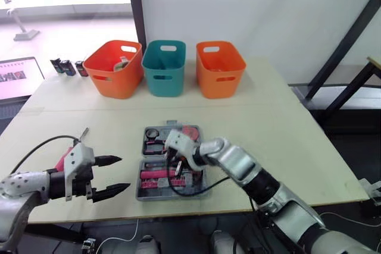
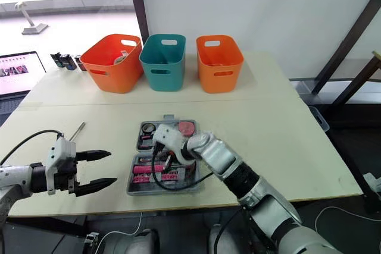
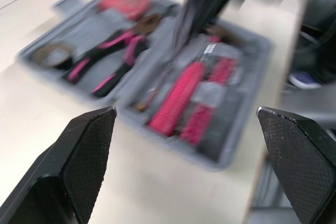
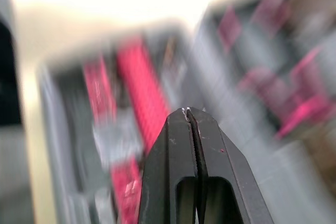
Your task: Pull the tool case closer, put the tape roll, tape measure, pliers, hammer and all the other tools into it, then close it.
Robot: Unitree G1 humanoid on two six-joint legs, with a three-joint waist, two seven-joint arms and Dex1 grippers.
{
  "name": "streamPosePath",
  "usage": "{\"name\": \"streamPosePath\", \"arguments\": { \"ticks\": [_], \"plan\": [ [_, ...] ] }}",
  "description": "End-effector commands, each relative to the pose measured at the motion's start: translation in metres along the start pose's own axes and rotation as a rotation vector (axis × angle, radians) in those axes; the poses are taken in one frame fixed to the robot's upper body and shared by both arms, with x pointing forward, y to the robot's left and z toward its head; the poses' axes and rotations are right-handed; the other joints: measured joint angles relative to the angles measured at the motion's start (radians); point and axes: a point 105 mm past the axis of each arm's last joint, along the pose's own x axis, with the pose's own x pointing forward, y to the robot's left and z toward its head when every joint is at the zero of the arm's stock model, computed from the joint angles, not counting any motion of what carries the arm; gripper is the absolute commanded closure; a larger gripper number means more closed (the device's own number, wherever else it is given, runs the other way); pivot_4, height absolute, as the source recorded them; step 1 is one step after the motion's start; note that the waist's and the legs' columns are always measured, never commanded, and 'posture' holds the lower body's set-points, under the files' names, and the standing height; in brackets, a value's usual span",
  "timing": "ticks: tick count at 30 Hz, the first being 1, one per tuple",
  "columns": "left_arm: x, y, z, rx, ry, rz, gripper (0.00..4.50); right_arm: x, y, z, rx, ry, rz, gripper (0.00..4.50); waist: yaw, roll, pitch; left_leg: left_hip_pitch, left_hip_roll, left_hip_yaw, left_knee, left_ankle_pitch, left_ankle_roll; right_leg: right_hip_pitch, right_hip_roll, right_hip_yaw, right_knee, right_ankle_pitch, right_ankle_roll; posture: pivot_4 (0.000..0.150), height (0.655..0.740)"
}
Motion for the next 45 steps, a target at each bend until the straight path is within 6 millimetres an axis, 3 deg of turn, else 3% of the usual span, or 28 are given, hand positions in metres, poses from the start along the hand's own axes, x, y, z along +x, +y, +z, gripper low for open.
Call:
{"name": "streamPosePath", "arguments": {
  "ticks": [1, 4, 7, 11, 12, 14, 15, 23, 26, 30, 35, 45],
  "plan": [
    [-0.017, 0.016, 0.005, 0.02, -0.024, 0.108, 0.0, -0.053, -0.002, 0.035, -0.018, -0.167, -0.042, 4.46, 0.008, 0.0, 0.0, -0.001, 0.0, -0.001, -0.001, 0.0, 0.0, -0.001, 0.0, -0.001, 0.0, -0.001, 0.001, 0.15, 0.74],
    [-0.046, 0.032, -0.01, -0.004, 0.017, 0.238, 0.0, -0.113, -0.011, 0.01, 0.008, -0.155, -0.164, 4.46, 0.026, -0.001, 0.0, -0.003, 0.0, -0.001, -0.001, -0.001, 0.0, -0.001, 0.0, -0.002, -0.002, -0.002, 0.003, 0.15, 0.74],
    [-0.076, 0.045, -0.025, -0.048, 0.048, 0.354, 0.0, -0.159, -0.021, -0.043, 0.081, -0.038, -0.311, 3.64, 0.031, -0.001, 0.001, -0.004, 0.0, 0.0, -0.001, -0.003, 0.003, -0.001, -0.001, -0.002, -0.005, -0.004, 0.002, 0.15, 0.74],
    [-0.107, 0.053, -0.045, -0.093, 0.096, 0.462, 0.0, -0.208, -0.027, -0.094, 0.156, 0.008, -0.448, 1.7, 0.022, -0.002, 0.003, -0.002, 0.0, 0.001, -0.001, -0.004, 0.003, -0.001, -0.002, -0.001, -0.005, -0.005, 0.0, 0.15, 0.74],
    [-0.114, 0.054, -0.05, -0.107, 0.101, 0.485, 0.0, -0.22, -0.027, -0.107, 0.177, 0.012, -0.478, 1.01, 0.02, -0.002, 0.004, -0.002, 0.0, 0.001, -0.001, -0.004, 0.003, -0.001, -0.002, -0.001, -0.005, -0.004, -0.001, 0.15, 0.74],
    [-0.122, 0.054, -0.057, -0.121, 0.112, 0.516, 0.0, -0.235, -0.025, -0.125, 0.195, 0.028, -0.515, 0.05, 0.018, -0.003, 0.005, 0.0, 0.0, 0.003, 0.001, -0.004, 0.003, 0.001, -0.003, 0.0, -0.005, -0.004, -0.002, 0.15, 0.74],
    [-0.125, 0.054, -0.059, -0.125, 0.115, 0.525, 0.0, -0.237, -0.024, -0.13, 0.19, 0.041, -0.518, 0.01, 0.017, -0.004, 0.006, 0.002, 0.0, 0.004, 0.002, -0.004, 0.003, 0.002, -0.003, 0.001, -0.005, -0.003, -0.002, 0.15, 0.74],
    [-0.126, 0.052, -0.062, -0.143, 0.085, 0.548, 0.0, -0.232, -0.024, -0.131, 0.198, -0.019, -0.523, 0.01, 0.01, -0.004, 0.011, 0.008, 0.0, 0.005, 0.0, -0.006, -0.001, 0.004, -0.005, 0.001, -0.016, 0.001, -0.009, 0.15, 0.74],
    [-0.122, 0.057, -0.064, -0.144, 0.069, 0.582, 0.0, -0.225, -0.024, -0.122, 0.183, -0.048, -0.503, 0.01, 0.013, -0.005, 0.011, 0.007, 0.0, 0.006, 0.0, -0.007, -0.001, 0.006, -0.005, 0.001, -0.019, 0.001, -0.01, 0.15, 0.74],
    [-0.114, 0.077, -0.058, -0.162, 0.023, 0.687, 0.0, -0.208, -0.02, -0.094, 0.154, -0.133, -0.447, 0.01, 0.023, -0.004, 0.012, 0.003, 0.0, 0.005, -0.001, -0.007, -0.001, 0.006, -0.003, 0.001, -0.018, 0.001, -0.009, 0.15, 0.74],
    [-0.088, 0.12, -0.04, -0.203, -0.03, 0.81, 0.0, -0.173, -0.008, -0.047, 0.067, -0.232, -0.318, 0.01, 0.03, -0.004, 0.013, 0.003, 0.0, 0.002, 0.001, -0.006, -0.002, 0.008, -0.001, 0.001, -0.018, 0.003, -0.006, 0.15, 0.74],
    [-0.056, 0.167, -0.06, -0.312, 0.143, 0.856, 0.0, -0.135, 0.001, -0.005, -0.058, -0.221, -0.177, 0.01, 0.025, -0.004, 0.013, 0.001, 0.0, 0.0, -0.001, -0.004, -0.004, 0.006, 0.0, -0.001, -0.017, 0.004, 0.0, 0.15, 0.74]
  ]
}}
